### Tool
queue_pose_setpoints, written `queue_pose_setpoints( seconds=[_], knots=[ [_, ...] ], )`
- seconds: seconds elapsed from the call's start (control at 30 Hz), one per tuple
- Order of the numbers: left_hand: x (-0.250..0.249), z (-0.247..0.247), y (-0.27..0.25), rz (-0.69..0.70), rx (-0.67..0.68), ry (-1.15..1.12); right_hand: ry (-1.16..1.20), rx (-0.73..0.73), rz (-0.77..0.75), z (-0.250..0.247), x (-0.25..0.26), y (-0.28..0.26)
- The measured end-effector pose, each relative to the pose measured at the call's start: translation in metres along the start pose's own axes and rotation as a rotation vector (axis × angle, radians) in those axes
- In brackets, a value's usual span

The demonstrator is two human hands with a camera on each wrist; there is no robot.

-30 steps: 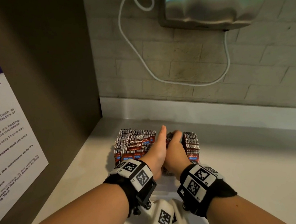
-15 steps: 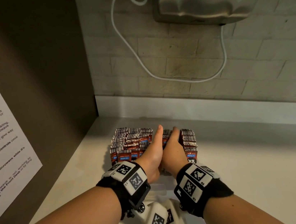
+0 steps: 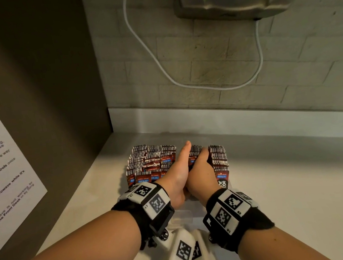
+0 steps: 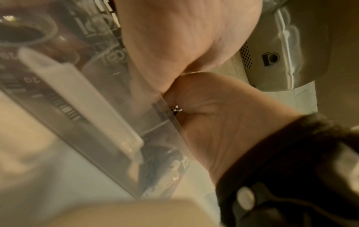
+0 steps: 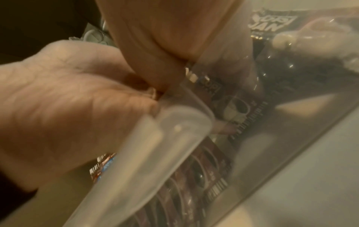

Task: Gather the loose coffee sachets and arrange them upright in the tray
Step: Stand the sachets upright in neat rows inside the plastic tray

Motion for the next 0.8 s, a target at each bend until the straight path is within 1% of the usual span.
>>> queue_pose_setpoints(
  seconds=[0.03, 0.13, 0.17, 0.2, 0.3, 0.47, 0.6, 0.73, 0.8],
  knots=[
    [0.0004, 0.0001, 0.0028, 0.012, 0.006, 0.01, -0.009, 0.002, -0.008, 0.0019, -0.0038, 0.0066],
    [-0.003, 0.0025, 0.0022, 0.04, 0.014, -0.004, -0.023, 0.071, 0.051, 0.0067, -0.0093, 0.0121],
    [-0.0031, 0.0025, 0.0035, 0.039, 0.015, -0.005, -0.03, 0.073, 0.075, 0.0062, -0.0098, 0.0122],
    [-0.0023, 0.0017, 0.0037, 0.036, 0.001, -0.016, -0.061, 0.064, 0.071, 0.0041, -0.0092, 0.0136],
    [-0.0027, 0.0036, -0.0002, 0.027, 0.02, 0.006, -0.149, 0.056, 0.044, -0.0011, -0.01, 0.0119],
    [0.0005, 0.0024, 0.0015, 0.003, 0.036, 0.002, -0.113, 0.057, 0.036, 0.0001, -0.0086, 0.0122],
    [0.0017, 0.0021, 0.0009, -0.004, 0.042, -0.007, -0.038, 0.055, 0.069, 0.0017, -0.0105, 0.0111],
    [0.0015, 0.0015, 0.0005, 0.002, 0.047, -0.013, -0.114, 0.051, 0.04, 0.0024, -0.0103, 0.0123],
    [0.0016, 0.0032, 0.0001, -0.004, 0.05, 0.002, -0.063, 0.055, 0.053, 0.0019, -0.0106, 0.0116]
  ],
)
Point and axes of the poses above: each hand's wrist, its own y-axis towards the middle knuckle, its own z-axis out of the palm, x = y × z, the point moved 7 cm from there along y, towards the middle knuckle, and after that the axes turned 3 degrees about z, right-handed, at the moved point
